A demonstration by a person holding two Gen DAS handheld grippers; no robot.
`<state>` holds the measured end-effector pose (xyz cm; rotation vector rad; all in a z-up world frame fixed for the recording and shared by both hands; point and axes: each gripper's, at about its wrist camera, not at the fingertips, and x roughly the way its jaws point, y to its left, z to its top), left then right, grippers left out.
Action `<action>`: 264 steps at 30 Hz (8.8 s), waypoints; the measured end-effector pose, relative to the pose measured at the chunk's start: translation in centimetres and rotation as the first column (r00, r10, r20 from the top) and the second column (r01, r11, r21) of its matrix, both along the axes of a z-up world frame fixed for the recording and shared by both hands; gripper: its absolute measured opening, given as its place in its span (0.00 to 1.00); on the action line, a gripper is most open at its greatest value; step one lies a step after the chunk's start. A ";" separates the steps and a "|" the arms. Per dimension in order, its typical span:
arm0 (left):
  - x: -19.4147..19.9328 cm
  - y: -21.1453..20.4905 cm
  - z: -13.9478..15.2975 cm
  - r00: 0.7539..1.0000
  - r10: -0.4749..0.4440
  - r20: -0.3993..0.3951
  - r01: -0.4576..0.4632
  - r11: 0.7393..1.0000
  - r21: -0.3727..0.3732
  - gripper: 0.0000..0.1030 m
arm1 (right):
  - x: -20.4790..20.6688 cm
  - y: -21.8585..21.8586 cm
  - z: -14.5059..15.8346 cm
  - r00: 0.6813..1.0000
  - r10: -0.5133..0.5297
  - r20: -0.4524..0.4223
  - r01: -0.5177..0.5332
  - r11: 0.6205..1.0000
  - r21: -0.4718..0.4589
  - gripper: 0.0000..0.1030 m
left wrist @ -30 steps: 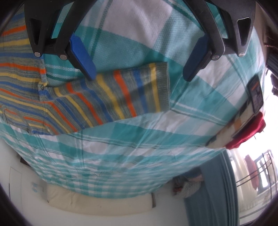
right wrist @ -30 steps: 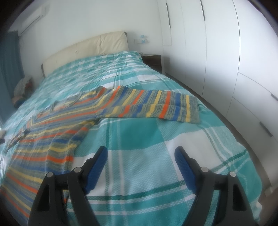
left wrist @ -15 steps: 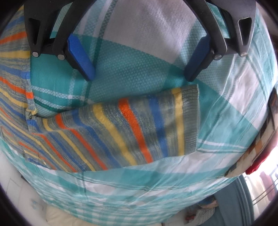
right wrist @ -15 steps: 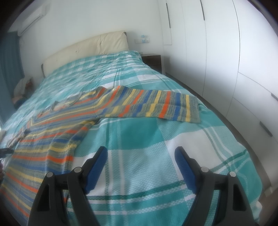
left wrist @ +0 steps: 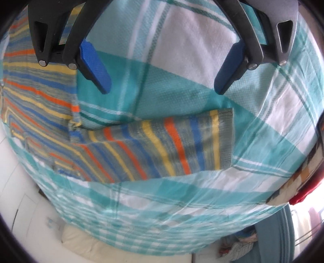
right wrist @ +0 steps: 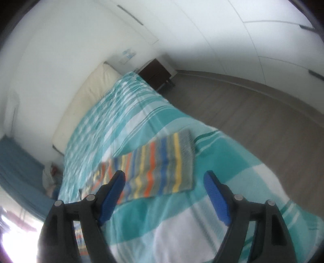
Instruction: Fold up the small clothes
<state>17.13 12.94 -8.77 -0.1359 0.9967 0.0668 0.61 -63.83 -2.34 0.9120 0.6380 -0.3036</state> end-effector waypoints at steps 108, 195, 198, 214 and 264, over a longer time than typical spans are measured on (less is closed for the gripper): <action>-1.6 -1.3 -2.5 0.999 -0.047 0.025 0.045 0.996 0.074 0.99 | 1.6 23.3 -2.5 0.918 0.316 -0.240 -0.397 0.722 -0.567 0.73; 6.4 0.8 -4.7 0.999 -0.031 0.011 0.030 0.996 0.089 1.00 | 1.9 21.8 -5.1 0.922 0.287 -0.258 -0.380 0.793 -0.476 0.91; 6.4 0.8 -4.7 0.999 -0.031 0.011 0.030 0.996 0.086 1.00 | 2.2 22.3 -5.3 0.916 0.290 -0.278 -0.395 0.781 -0.485 0.95; 6.4 0.7 -4.7 0.999 -0.031 0.010 0.030 0.996 0.088 1.00 | 2.9 22.9 -5.8 0.908 0.274 -0.318 -0.407 0.757 -0.510 0.99; 6.5 0.8 -4.7 1.000 -0.030 0.009 0.029 0.996 0.087 1.00 | 2.8 23.1 -5.6 0.908 0.280 -0.310 -0.407 0.759 -0.508 1.00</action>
